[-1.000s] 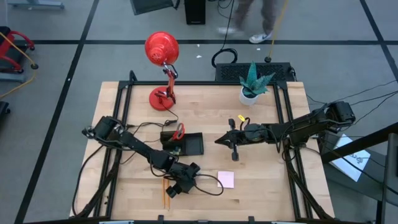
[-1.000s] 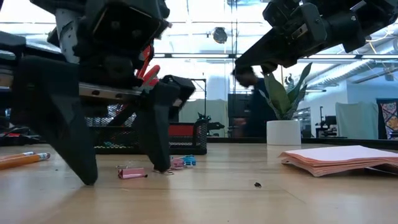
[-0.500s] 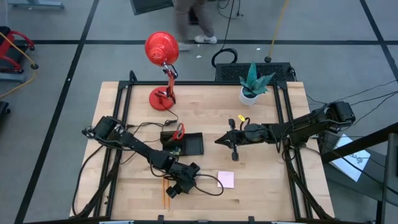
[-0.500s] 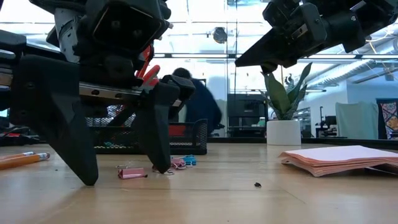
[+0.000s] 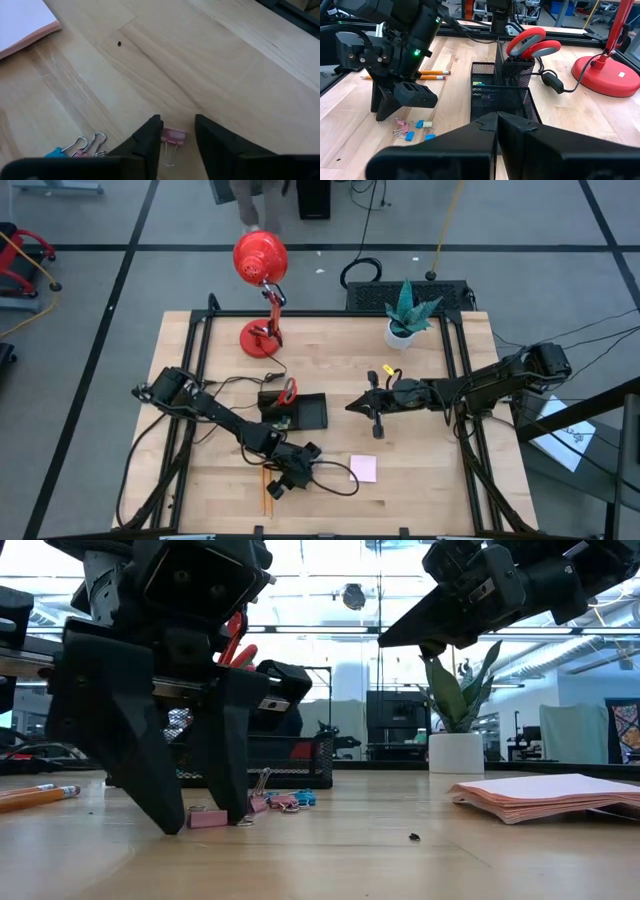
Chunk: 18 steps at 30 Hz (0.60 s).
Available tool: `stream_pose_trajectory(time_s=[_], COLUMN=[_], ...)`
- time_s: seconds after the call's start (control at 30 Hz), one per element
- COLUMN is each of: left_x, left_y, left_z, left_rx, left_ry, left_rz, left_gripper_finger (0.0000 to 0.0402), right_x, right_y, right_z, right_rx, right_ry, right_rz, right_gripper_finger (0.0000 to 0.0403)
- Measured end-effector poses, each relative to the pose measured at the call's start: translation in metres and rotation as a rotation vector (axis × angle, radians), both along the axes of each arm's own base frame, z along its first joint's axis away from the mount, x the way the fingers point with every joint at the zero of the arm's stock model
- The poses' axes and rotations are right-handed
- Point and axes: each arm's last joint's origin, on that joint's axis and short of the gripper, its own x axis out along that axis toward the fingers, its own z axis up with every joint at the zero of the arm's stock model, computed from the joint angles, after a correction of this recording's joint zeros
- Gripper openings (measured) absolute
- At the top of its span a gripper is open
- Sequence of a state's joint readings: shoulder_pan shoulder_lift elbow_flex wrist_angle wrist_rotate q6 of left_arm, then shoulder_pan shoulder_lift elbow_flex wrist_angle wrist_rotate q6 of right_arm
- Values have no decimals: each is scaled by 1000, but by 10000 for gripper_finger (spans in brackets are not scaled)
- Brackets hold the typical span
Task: Pick and place office supplies into organizer
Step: Put the pink binder clip into the desk organizer
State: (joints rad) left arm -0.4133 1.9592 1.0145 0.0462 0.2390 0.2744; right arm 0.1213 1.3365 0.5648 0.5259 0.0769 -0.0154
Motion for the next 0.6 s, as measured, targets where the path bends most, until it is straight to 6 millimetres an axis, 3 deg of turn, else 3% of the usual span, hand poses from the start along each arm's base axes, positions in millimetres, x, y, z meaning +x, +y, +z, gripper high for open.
stream_pose_trajectory(time_s=[0.33,0.6], left_x=[1,1], left_y=[0,2], left_z=[0,10], left_rx=[3,34], left_ry=[-13,-45], left_rz=[2,36], left_gripper_finger=[61,60], right_x=[0,0], right_y=[0,0], right_z=[0,0], right_rx=[0,0], right_ry=[0,0], right_rz=[0,0], right_gripper_finger=[4,4])
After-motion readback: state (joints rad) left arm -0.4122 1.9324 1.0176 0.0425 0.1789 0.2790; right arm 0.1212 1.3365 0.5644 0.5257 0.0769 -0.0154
